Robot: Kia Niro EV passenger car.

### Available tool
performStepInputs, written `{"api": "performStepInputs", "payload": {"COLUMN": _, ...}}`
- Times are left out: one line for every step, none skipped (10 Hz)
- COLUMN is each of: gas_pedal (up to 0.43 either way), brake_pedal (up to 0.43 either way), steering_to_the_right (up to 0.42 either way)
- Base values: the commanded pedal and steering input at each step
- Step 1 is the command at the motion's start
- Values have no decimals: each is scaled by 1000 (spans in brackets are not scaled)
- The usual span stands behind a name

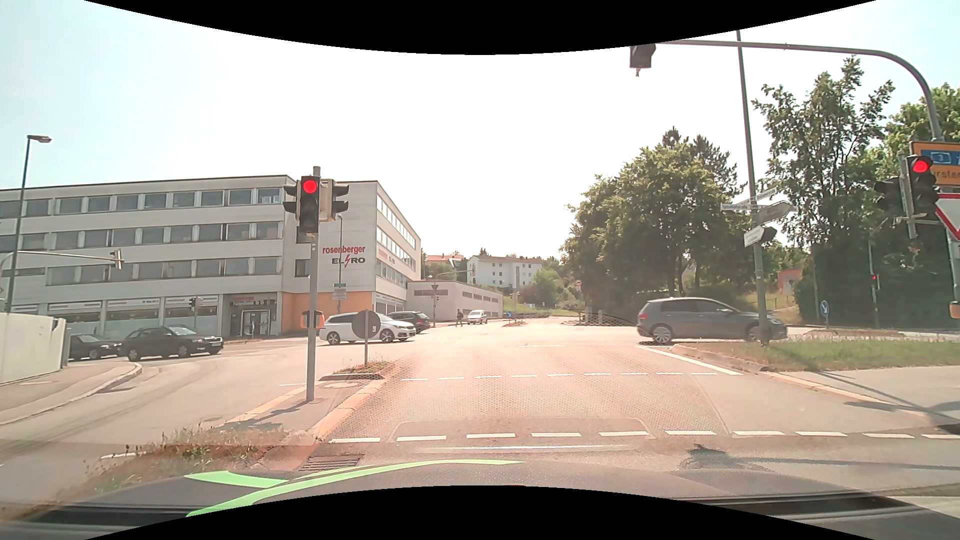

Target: Follow the waypoints while adhering to traffic rules and regulations

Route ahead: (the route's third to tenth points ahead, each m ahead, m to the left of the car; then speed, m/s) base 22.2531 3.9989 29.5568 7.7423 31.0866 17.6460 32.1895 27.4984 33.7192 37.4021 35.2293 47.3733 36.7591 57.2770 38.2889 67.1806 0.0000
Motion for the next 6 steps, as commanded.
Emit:
{"api": "performStepInputs", "payload": {"gas_pedal": 0, "brake_pedal": 366, "steering_to_the_right": -8}}
{"api": "performStepInputs", "payload": {"gas_pedal": 0, "brake_pedal": 366, "steering_to_the_right": -8}}
{"api": "performStepInputs", "payload": {"gas_pedal": 0, "brake_pedal": 366, "steering_to_the_right": -8}}
{"api": "performStepInputs", "payload": {"gas_pedal": 0, "brake_pedal": 366, "steering_to_the_right": -8}}
{"api": "performStepInputs", "payload": {"gas_pedal": 0, "brake_pedal": 366, "steering_to_the_right": -8}}
{"api": "performStepInputs", "payload": {"gas_pedal": 0, "brake_pedal": 366, "steering_to_the_right": -8}}
